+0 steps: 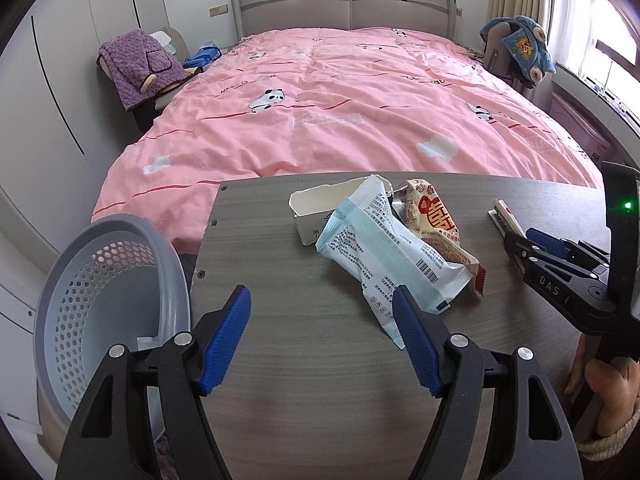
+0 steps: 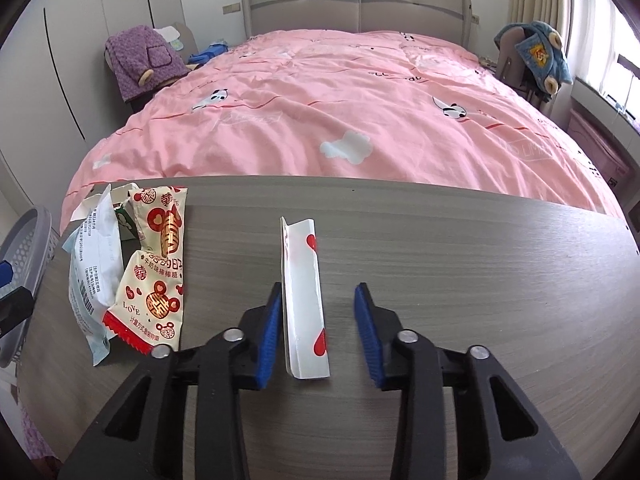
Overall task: Collect trash
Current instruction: 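Grasp the white-red paper strip with the right gripper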
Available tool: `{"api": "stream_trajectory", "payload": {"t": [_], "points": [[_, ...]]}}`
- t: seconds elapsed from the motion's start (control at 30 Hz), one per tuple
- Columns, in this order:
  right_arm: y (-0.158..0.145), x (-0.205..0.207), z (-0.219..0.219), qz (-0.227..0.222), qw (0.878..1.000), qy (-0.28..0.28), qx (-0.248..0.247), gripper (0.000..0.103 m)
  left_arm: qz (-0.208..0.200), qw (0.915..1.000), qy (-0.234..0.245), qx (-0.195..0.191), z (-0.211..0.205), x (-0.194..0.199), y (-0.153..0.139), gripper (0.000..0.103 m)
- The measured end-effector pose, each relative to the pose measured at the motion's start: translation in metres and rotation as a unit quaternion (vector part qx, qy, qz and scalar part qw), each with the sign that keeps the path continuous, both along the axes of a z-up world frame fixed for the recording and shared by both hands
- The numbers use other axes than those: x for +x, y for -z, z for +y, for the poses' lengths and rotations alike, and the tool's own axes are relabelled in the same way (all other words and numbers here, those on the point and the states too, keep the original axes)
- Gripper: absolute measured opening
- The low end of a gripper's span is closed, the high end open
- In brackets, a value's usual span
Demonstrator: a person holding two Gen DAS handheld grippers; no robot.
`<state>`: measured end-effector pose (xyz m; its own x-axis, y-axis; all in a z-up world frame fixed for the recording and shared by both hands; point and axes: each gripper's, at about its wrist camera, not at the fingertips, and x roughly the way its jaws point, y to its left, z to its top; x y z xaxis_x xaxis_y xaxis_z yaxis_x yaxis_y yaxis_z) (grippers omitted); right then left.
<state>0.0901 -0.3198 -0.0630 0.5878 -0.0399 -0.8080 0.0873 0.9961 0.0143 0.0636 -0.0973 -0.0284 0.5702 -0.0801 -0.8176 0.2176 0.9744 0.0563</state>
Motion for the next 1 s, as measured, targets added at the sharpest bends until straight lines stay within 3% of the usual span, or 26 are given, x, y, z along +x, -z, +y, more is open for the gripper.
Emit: {"api": "stream_trajectory", "payload": {"t": [0.1, 0.63, 0.77, 1.0], "points": [[0.0, 0.0, 0.0, -0.002, 1.0, -0.002, 0.001, 0.016, 0.006, 1.0, 0.0, -0.002, 0.0, 0.001, 0.002, 0.07], [-0.012, -0.052, -0.016, -0.019, 0.997, 0.029, 0.075, 0.016, 0.005, 0.9997, 0.018, -0.016, -0.025, 0.022, -0.002, 0.07], [-0.013, -0.062, -0.016, -0.022, 0.995, 0.031, 0.089, 0.016, 0.016, 0.9995, 0.017, -0.021, -0.037, 0.033, 0.004, 0.07], [-0.018, -0.07, -0.018, -0.031, 0.993, 0.031, 0.106, 0.016, 0.033, 0.9994, 0.013, 0.005, -0.045, 0.04, 0.026, 0.07]]}}
